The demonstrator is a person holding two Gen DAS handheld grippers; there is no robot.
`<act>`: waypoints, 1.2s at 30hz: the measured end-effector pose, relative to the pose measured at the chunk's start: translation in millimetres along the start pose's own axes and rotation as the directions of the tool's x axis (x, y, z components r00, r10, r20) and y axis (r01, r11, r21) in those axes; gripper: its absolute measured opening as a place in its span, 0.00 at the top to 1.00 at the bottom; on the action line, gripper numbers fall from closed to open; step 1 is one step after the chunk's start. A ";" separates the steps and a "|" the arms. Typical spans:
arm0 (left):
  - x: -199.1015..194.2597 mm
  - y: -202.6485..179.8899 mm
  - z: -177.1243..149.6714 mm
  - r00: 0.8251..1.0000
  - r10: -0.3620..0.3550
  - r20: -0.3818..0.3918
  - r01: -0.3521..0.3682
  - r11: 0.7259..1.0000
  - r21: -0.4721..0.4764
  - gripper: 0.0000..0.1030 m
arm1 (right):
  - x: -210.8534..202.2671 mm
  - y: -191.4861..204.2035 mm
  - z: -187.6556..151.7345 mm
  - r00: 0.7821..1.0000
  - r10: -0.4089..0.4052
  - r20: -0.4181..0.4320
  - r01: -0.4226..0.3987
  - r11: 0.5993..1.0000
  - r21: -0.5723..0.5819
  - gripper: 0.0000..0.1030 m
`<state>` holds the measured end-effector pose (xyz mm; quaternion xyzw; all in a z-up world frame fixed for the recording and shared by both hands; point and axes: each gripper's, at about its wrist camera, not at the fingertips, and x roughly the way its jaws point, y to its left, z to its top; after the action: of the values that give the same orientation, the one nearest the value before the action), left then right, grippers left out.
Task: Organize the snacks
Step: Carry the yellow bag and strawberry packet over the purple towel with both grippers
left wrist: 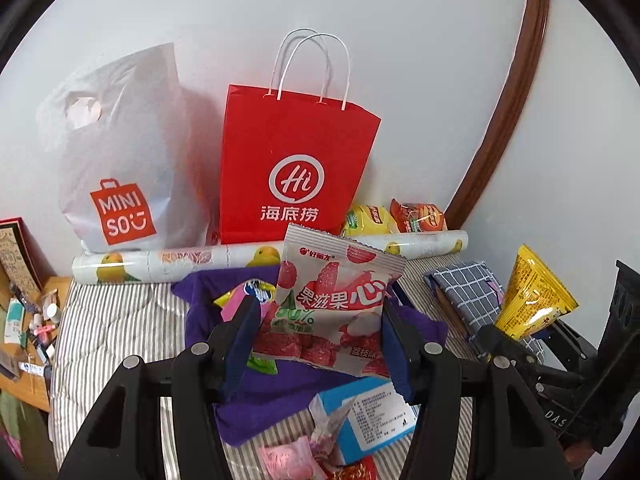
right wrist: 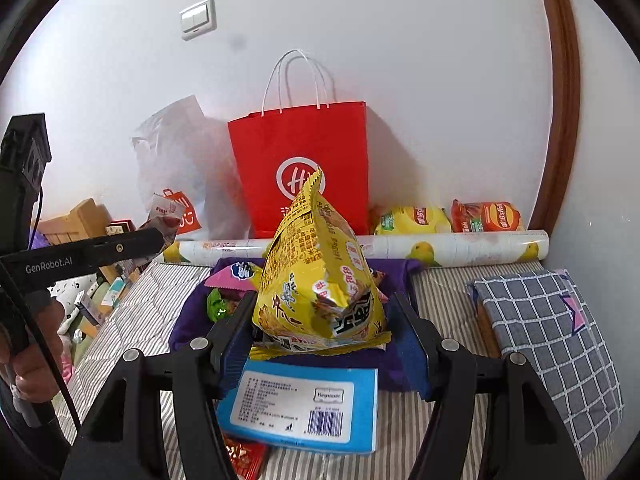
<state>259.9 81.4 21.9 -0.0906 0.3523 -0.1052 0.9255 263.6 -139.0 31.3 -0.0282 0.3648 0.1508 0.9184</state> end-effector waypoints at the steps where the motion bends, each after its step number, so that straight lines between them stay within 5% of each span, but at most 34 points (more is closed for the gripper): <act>1: 1.6 0.6 2.6 1.000 0.001 0.000 -0.001 1.000 0.000 0.46 | 2.2 0.0 0.7 1.000 0.000 -0.001 0.000 1.000 -0.002 0.38; 36: 85.5 40.1 26.8 0.994 0.051 -0.092 -0.058 0.995 -0.076 0.46 | 115.8 -14.5 0.2 0.988 0.055 -0.141 -0.050 0.998 0.041 0.38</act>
<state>345.6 100.4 -22.2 -0.1121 0.4000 -0.0698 0.9069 347.7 -123.1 -47.9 -0.0124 0.4328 0.1656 0.8861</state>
